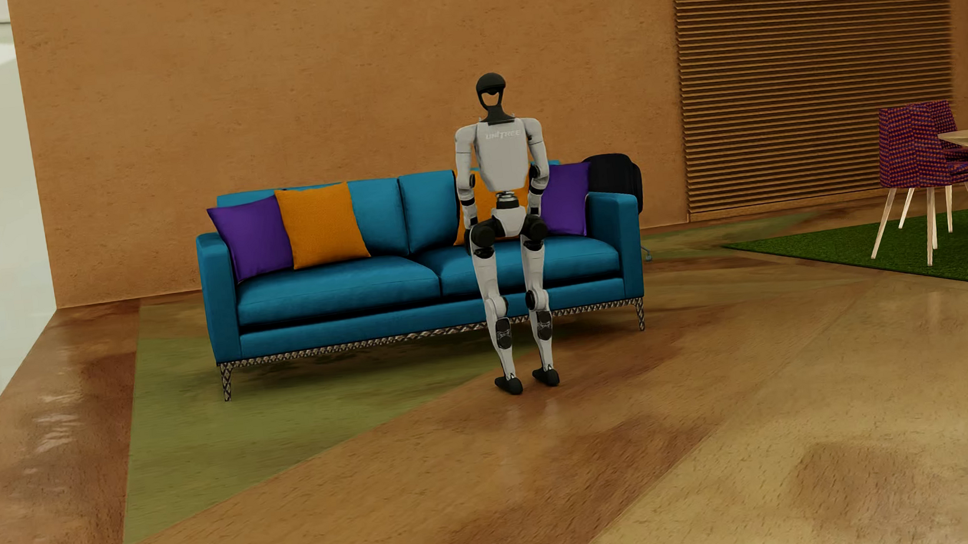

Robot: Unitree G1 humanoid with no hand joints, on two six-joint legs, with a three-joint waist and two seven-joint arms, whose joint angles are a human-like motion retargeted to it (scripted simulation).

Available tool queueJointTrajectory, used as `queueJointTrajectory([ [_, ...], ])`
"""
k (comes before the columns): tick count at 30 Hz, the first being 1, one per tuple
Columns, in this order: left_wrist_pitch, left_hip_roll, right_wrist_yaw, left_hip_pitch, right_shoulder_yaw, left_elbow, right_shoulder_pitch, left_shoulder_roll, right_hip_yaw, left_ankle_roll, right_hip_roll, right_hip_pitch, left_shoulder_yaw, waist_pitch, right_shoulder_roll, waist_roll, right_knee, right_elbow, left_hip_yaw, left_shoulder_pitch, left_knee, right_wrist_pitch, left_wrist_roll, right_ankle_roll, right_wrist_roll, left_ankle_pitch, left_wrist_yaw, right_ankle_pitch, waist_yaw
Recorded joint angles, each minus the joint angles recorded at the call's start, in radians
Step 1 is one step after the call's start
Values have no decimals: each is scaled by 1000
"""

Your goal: Go to the sofa

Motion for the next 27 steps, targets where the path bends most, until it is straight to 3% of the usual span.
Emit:
queueJointTrajectory([
  [27,9,6,-7,-3,27,-1,-3,28,23,-1,8,-13,-36,-1,-4,1,15,21,25,5,5,-3,-11,-1,2,-2,-2,4,5],
])
